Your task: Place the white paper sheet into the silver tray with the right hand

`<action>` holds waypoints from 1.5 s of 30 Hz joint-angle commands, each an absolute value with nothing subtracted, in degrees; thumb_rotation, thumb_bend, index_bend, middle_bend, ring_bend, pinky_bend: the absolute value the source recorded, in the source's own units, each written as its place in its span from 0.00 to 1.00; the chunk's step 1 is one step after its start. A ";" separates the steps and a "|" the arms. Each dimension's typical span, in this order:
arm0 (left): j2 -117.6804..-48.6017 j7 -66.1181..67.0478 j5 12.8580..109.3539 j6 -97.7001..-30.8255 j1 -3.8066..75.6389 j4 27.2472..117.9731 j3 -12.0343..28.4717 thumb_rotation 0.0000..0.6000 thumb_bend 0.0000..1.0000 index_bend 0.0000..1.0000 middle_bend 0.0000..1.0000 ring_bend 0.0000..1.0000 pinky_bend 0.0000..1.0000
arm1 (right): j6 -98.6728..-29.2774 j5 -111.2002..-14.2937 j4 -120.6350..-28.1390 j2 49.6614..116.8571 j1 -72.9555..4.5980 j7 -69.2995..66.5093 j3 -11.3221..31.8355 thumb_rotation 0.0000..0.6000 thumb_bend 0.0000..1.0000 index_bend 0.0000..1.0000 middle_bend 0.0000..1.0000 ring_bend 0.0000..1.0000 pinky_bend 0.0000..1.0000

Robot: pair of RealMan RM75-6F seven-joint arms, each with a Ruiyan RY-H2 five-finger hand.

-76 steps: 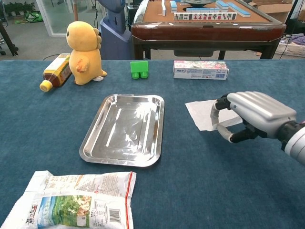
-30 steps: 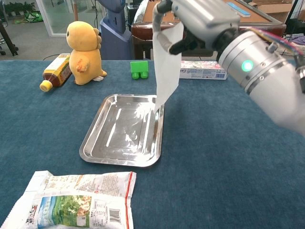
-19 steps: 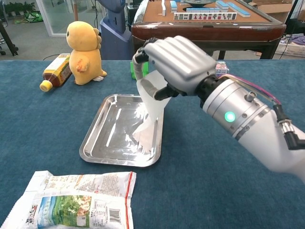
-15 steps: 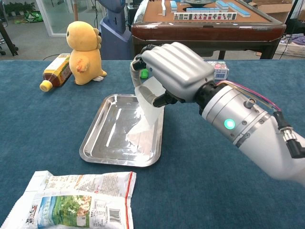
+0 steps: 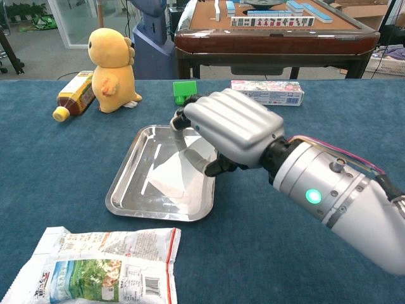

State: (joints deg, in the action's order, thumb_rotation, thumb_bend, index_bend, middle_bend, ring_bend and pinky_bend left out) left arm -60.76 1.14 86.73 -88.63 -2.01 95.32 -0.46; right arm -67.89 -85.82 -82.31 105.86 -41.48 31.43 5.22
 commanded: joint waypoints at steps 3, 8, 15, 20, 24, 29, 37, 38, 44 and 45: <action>-60.66 1.23 86.77 -88.77 -2.12 95.40 -0.53 1.00 0.25 0.20 0.22 0.21 0.13 | -66.77 -84.84 -84.89 105.03 -40.41 33.71 4.14 1.00 0.53 0.57 0.34 0.18 0.27; -60.54 1.31 86.71 -88.68 -2.16 95.51 -0.62 1.00 0.25 0.20 0.22 0.21 0.13 | -66.07 -84.06 -87.51 103.74 -39.50 35.17 3.54 1.00 0.47 0.51 0.32 0.18 0.26; -60.54 1.37 86.79 -88.87 -2.32 95.63 -0.71 1.00 0.25 0.20 0.22 0.21 0.13 | -65.93 -84.42 -88.85 102.80 -38.79 34.73 3.37 1.00 0.31 0.41 0.31 0.17 0.26; -60.47 1.40 87.01 -89.11 -2.40 95.78 -0.73 1.00 0.25 0.20 0.22 0.21 0.13 | -65.32 -84.31 -88.15 103.23 -38.89 32.82 4.19 1.00 0.24 0.40 0.31 0.17 0.26; -60.23 1.38 87.09 -89.45 -2.60 95.90 -0.77 1.00 0.25 0.20 0.22 0.21 0.13 | -65.31 -84.91 -89.32 101.81 -39.14 30.01 5.32 1.00 0.22 0.40 0.31 0.17 0.26; -59.99 1.33 87.20 -89.57 -2.73 96.03 -0.86 1.00 0.25 0.20 0.22 0.21 0.13 | -61.35 -82.94 -93.87 95.55 -40.96 27.70 8.15 1.00 0.39 0.40 0.35 0.25 0.28; -60.03 2.13 87.50 -89.35 -2.55 96.52 -0.93 1.00 0.25 0.20 0.22 0.21 0.13 | -50.61 -75.91 -99.48 85.04 -46.12 35.42 10.53 1.00 0.97 0.35 0.72 0.72 0.82; -60.02 2.24 87.51 -89.33 -2.55 96.58 -0.94 1.00 0.25 0.20 0.22 0.21 0.13 | -49.41 -74.99 -99.71 84.37 -46.78 36.03 10.60 1.00 1.00 0.35 0.75 0.75 0.84; -59.92 2.52 87.24 -89.45 -2.67 96.86 -0.88 1.00 0.25 0.20 0.22 0.21 0.13 | -43.88 -67.95 -100.67 82.38 -50.55 39.46 10.27 1.00 1.00 0.35 0.78 0.76 0.85; -59.91 2.55 87.22 -89.45 -2.70 96.89 -0.90 1.00 0.25 0.20 0.22 0.21 0.13 | -43.48 -67.06 -100.56 82.48 -51.03 39.49 10.31 1.00 1.00 0.35 0.78 0.76 0.84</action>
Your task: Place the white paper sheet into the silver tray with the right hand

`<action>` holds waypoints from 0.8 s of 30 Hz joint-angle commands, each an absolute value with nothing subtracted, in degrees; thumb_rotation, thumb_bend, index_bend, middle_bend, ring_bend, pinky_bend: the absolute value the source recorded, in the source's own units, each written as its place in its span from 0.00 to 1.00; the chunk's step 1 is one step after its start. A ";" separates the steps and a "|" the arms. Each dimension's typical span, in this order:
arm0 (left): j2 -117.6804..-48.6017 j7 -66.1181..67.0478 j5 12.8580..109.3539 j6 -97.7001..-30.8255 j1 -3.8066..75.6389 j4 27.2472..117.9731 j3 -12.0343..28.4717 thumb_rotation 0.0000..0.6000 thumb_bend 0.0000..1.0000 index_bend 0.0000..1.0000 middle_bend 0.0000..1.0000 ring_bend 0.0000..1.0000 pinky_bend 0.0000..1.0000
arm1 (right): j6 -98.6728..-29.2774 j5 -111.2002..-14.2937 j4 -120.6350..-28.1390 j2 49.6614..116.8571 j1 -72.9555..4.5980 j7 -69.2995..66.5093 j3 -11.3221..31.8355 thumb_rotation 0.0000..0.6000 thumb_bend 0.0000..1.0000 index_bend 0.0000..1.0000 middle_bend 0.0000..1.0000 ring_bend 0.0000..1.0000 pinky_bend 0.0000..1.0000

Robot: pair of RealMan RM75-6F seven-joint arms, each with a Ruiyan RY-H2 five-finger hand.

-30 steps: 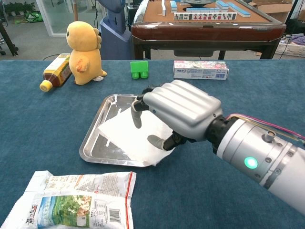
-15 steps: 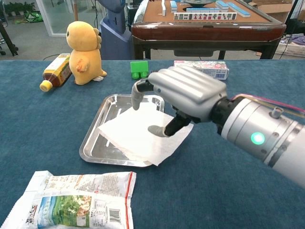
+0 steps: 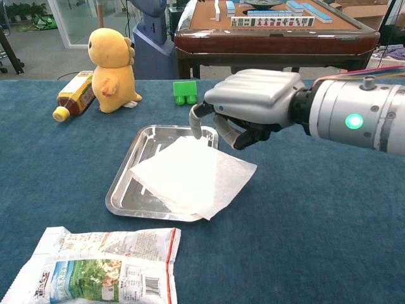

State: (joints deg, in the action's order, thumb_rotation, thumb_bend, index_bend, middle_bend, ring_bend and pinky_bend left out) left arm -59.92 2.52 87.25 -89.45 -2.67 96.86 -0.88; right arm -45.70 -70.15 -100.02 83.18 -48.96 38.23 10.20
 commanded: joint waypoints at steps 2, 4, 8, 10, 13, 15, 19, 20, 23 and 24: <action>-59.93 2.58 87.21 -89.52 -2.80 96.89 -0.95 1.00 0.25 0.20 0.22 0.21 0.13 | -42.97 -65.36 -99.93 83.10 -52.11 39.28 10.53 1.00 1.00 0.35 0.78 0.76 0.84; -59.95 2.53 87.21 -89.60 -2.89 96.87 -0.99 1.00 0.25 0.20 0.22 0.21 0.13 | -42.53 -63.94 -99.01 84.12 -53.20 38.70 10.80 1.00 1.00 0.35 0.78 0.76 0.82; -59.90 2.42 87.18 -89.98 -3.15 96.85 -1.00 1.00 0.25 0.20 0.22 0.21 0.13 | -41.95 -62.00 -96.33 86.74 -55.47 38.72 10.82 1.00 1.00 0.36 0.77 0.75 0.79; -59.88 2.38 87.15 -90.12 -3.28 96.84 -1.03 1.00 0.25 0.20 0.22 0.21 0.13 | -41.57 -60.68 -94.56 88.47 -56.83 39.09 10.71 1.00 1.00 0.36 0.76 0.75 0.79; -59.87 2.28 87.09 -90.33 -3.48 96.77 -1.07 1.00 0.25 0.20 0.22 0.21 0.13 | -41.04 -58.84 -91.84 90.86 -58.62 39.70 10.48 1.00 1.00 0.36 0.76 0.75 0.79; -59.85 2.21 87.02 -90.44 -3.61 96.73 -1.09 1.00 0.25 0.20 0.22 0.21 0.13 | -40.99 -57.98 -90.30 92.19 -59.52 40.08 10.34 1.00 1.00 0.36 0.76 0.75 0.78; -59.77 1.89 86.92 -91.09 -4.15 96.56 -1.16 1.00 0.25 0.20 0.22 0.21 0.13 | -40.22 -54.94 -85.24 96.33 -62.31 40.62 10.22 1.00 1.00 0.36 0.76 0.75 0.78; -59.76 1.84 86.93 -91.21 -4.25 96.52 -1.19 1.00 0.25 0.20 0.22 0.21 0.13 | -40.12 -54.52 -84.41 96.98 -62.75 40.62 10.18 1.00 1.00 0.36 0.76 0.75 0.78; -59.75 1.68 86.81 -91.44 -4.56 96.42 -1.27 1.00 0.25 0.20 0.22 0.21 0.13 | -39.74 -53.26 -82.10 98.70 -64.07 40.46 10.05 1.00 1.00 0.36 0.76 0.75 0.78; -59.76 1.61 86.79 -91.52 -4.64 96.37 -1.27 1.00 0.25 0.20 0.22 0.21 0.13 | -39.69 -53.02 -81.49 99.15 -64.40 40.37 10.01 1.00 1.00 0.36 0.76 0.75 0.78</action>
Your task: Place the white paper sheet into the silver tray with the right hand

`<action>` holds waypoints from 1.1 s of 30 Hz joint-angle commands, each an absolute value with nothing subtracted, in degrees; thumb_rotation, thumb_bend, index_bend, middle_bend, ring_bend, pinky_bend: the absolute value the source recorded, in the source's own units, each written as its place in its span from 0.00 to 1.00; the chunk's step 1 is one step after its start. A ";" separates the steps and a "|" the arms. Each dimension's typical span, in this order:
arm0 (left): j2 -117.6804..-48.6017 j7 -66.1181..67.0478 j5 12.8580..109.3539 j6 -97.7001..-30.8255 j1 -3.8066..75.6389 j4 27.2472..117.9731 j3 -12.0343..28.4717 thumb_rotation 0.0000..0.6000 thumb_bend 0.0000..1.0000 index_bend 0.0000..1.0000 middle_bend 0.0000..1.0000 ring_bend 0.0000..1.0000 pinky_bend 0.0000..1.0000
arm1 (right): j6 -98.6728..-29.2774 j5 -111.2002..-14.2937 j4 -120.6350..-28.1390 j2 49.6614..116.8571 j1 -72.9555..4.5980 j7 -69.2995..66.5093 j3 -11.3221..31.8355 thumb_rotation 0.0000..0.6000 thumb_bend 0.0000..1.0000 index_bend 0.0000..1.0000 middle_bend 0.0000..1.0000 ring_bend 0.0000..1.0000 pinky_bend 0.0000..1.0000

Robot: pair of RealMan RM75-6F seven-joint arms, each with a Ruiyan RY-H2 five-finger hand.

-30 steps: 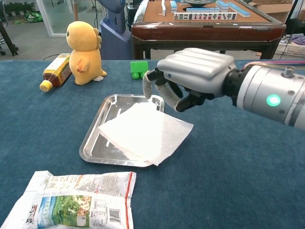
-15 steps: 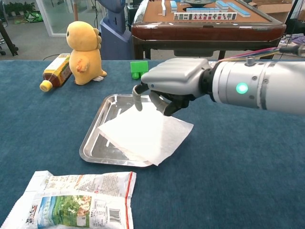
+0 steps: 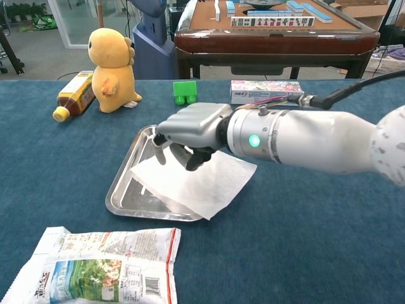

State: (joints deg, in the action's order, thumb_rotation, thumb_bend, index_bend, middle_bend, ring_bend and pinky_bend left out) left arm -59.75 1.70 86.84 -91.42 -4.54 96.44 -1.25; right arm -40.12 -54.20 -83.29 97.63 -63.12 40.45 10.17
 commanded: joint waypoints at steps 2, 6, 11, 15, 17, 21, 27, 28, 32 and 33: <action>-59.77 1.47 86.68 -91.62 -4.82 96.24 -1.31 1.00 0.25 0.20 0.22 0.21 0.13 | -39.43 -52.52 -80.02 100.12 -65.16 40.20 9.82 1.00 1.00 0.36 0.76 0.75 0.78; -59.82 1.17 86.59 -91.85 -5.15 95.98 -1.38 1.00 0.25 0.20 0.22 0.21 0.13 | -38.90 -51.55 -77.24 101.91 -66.56 40.11 9.43 1.00 1.00 0.36 0.75 0.75 0.78; -59.80 0.90 86.38 -91.96 -5.48 95.67 -1.42 1.00 0.25 0.20 0.22 0.21 0.13 | -38.30 -50.63 -73.56 104.30 -67.91 39.53 9.02 1.00 1.00 0.36 0.75 0.75 0.78; -59.73 0.70 86.30 -92.14 -5.67 95.52 -1.35 1.00 0.25 0.20 0.22 0.21 0.13 | -37.83 -50.14 -71.21 105.92 -68.76 38.84 8.95 1.00 1.00 0.36 0.75 0.75 0.78; -59.67 0.61 86.22 -92.17 -5.74 95.49 -1.31 1.00 0.25 0.20 0.22 0.21 0.13 | -37.65 -50.04 -70.20 106.60 -69.13 38.45 8.95 1.00 1.00 0.36 0.75 0.75 0.78; -59.65 0.45 86.21 -92.12 -5.85 95.33 -1.35 1.00 0.25 0.20 0.22 0.21 0.13 | -37.27 -50.00 -68.54 107.65 -69.73 37.79 8.89 1.00 1.00 0.36 0.75 0.75 0.78; -59.68 0.23 86.16 -92.04 -5.89 95.07 -1.24 1.00 0.25 0.20 0.22 0.21 0.13 | -37.48 -49.69 -66.45 108.52 -70.18 37.22 8.89 1.00 1.00 0.36 0.75 0.75 0.78; -59.70 0.17 86.17 -91.95 -5.86 94.97 -1.23 1.00 0.25 0.20 0.22 0.21 0.13 | -37.61 -49.52 -66.10 108.65 -70.23 37.16 8.94 1.00 1.00 0.36 0.75 0.75 0.78; -59.81 -0.04 86.19 -91.70 -5.77 94.70 -1.20 1.00 0.25 0.20 0.22 0.21 0.13 | -38.00 -48.59 -65.05 109.12 -70.43 37.17 9.24 1.00 1.00 0.36 0.75 0.75 0.78; -59.83 -0.07 86.20 -91.67 -5.76 94.67 -1.19 1.00 0.25 0.20 0.22 0.21 0.13 | -38.10 -48.34 -64.79 109.25 -70.48 37.23 9.31 1.00 1.00 0.36 0.75 0.75 0.78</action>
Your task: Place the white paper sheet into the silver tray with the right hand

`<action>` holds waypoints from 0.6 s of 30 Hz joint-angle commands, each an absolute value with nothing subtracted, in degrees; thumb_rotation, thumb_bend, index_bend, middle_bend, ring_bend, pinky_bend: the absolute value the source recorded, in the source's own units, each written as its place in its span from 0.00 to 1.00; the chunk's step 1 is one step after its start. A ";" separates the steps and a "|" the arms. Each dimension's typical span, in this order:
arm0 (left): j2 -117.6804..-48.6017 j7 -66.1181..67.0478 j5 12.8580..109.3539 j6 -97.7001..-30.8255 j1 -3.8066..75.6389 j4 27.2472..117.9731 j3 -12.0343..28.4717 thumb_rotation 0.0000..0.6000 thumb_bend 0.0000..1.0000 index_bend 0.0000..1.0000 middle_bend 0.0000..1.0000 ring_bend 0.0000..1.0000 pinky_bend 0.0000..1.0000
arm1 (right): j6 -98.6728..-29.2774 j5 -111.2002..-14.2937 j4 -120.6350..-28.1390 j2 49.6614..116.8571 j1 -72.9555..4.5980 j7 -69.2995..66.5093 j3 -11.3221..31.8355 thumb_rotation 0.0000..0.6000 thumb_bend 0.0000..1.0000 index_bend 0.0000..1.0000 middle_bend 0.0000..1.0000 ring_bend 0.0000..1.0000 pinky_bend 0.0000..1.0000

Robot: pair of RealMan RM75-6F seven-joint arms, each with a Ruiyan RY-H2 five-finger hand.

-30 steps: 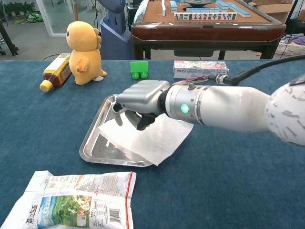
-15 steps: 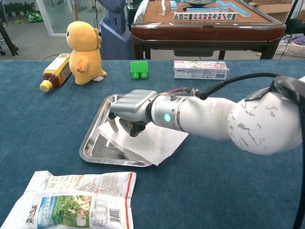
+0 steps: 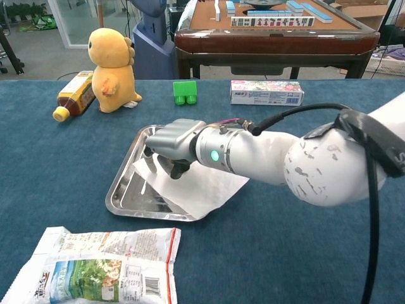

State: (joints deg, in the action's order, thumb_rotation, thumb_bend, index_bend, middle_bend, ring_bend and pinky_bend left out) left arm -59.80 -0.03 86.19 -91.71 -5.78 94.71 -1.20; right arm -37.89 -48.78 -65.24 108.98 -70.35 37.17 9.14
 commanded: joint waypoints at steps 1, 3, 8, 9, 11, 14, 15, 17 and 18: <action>-59.86 -0.15 86.21 -91.66 -5.76 94.59 -1.17 1.00 0.25 0.20 0.22 0.21 0.13 | -38.25 -48.03 -64.43 109.39 -70.57 37.45 9.31 1.00 1.00 0.36 0.75 0.75 0.78; -59.87 -0.27 86.17 -91.69 -5.83 94.45 -1.18 1.00 0.25 0.20 0.22 0.21 0.13 | -38.57 -47.48 -63.97 109.52 -70.61 37.87 9.27 1.00 1.00 0.36 0.75 0.75 0.78; -59.95 -0.61 86.17 -91.57 -5.89 94.11 -1.22 1.00 0.25 0.20 0.22 0.21 0.13 | -39.18 -45.50 -63.23 109.44 -70.50 39.15 9.00 1.00 1.00 0.36 0.75 0.75 0.78; -59.98 -0.65 86.20 -91.57 -5.88 94.07 -1.21 1.00 0.25 0.20 0.22 0.21 0.13 | -39.19 -45.09 -63.21 109.37 -70.48 39.37 8.95 1.00 1.00 0.36 0.75 0.75 0.78; -60.05 -0.69 86.27 -91.58 -5.87 93.99 -1.18 1.00 0.25 0.20 0.22 0.21 0.13 | -39.35 -44.30 -63.13 109.26 -70.46 39.85 8.86 1.00 1.00 0.36 0.75 0.75 0.78; -60.11 -0.72 86.37 -91.61 -5.86 93.91 -1.15 1.00 0.25 0.20 0.22 0.21 0.13 | -39.55 -43.17 -62.94 109.23 -70.50 40.55 8.76 1.00 1.00 0.36 0.75 0.75 0.78; -60.12 -0.75 86.39 -91.63 -5.88 93.88 -1.16 1.00 0.25 0.20 0.22 0.21 0.13 | -39.66 -42.91 -62.88 109.24 -70.50 40.74 8.72 1.00 1.00 0.36 0.75 0.75 0.78; -60.12 -0.83 86.39 -91.64 -5.93 93.78 -1.18 1.00 0.25 0.20 0.22 0.21 0.13 | -39.93 -42.33 -62.72 109.24 -70.48 41.14 8.67 1.00 1.00 0.36 0.75 0.75 0.78; -60.11 -0.83 86.37 -91.64 -5.94 93.77 -1.17 1.00 0.25 0.20 0.22 0.21 0.13 | -40.04 -42.05 -62.61 109.24 -70.47 41.32 8.65 1.00 1.00 0.36 0.75 0.75 0.78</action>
State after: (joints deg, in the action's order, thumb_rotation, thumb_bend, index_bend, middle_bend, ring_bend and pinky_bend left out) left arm -60.11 -0.84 86.36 -91.63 -5.94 93.77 -1.17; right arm -39.90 -42.25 -62.73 109.24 -70.48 41.14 8.69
